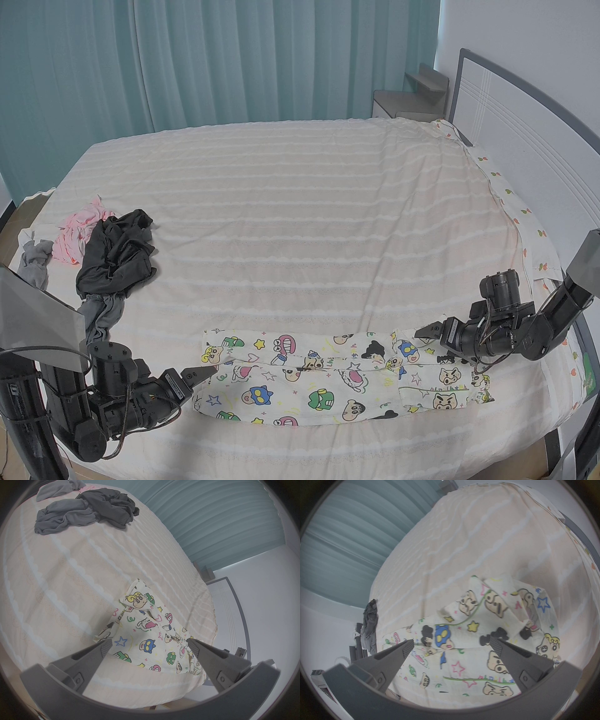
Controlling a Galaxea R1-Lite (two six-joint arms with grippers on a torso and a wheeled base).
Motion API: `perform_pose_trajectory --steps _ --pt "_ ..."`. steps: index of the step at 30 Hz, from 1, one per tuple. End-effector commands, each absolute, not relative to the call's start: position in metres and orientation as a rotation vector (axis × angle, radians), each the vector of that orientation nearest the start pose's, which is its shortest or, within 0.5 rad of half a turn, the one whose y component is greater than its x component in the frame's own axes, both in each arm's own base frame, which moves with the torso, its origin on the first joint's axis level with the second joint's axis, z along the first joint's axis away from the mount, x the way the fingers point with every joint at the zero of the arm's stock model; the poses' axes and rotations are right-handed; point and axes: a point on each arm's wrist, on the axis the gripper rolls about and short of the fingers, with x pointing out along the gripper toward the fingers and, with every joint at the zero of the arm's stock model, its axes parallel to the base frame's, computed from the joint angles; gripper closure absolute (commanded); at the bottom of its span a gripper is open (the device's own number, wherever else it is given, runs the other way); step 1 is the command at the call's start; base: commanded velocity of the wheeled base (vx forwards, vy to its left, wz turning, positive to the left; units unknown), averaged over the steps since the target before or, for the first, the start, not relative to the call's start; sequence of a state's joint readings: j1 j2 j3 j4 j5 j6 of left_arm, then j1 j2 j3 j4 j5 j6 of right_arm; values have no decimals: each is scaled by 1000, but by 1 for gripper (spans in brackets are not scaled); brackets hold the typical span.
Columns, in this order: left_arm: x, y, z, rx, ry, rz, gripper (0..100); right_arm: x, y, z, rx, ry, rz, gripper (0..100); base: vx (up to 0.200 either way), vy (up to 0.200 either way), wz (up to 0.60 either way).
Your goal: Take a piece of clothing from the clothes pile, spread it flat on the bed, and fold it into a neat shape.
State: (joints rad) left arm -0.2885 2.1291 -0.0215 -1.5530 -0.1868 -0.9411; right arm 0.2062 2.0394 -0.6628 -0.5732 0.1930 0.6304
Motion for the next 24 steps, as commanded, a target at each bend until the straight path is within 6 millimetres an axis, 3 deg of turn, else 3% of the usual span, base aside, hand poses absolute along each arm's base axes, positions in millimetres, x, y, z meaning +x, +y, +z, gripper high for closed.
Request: perform_pose_trajectory --steps 1,4,7,10,19,24 --pt "211 -67 12 -871 730 -164 0 313 76 46 582 860 152 0 0 0 0" --pt "211 -67 12 -871 731 -164 0 329 73 26 589 865 133 0 0 0 0" --pt "211 -67 12 -871 730 -164 0 348 54 0 611 832 85 0 0 0 0" --pt "211 -67 12 -870 732 -163 0 352 40 -11 631 805 51 0 0 0 0" --pt "210 -68 13 -868 731 -167 0 331 21 -7 651 814 -6 0 0 0 0" --pt "209 -68 13 -868 732 -166 0 314 20 11 656 759 11 0 0 0 0"
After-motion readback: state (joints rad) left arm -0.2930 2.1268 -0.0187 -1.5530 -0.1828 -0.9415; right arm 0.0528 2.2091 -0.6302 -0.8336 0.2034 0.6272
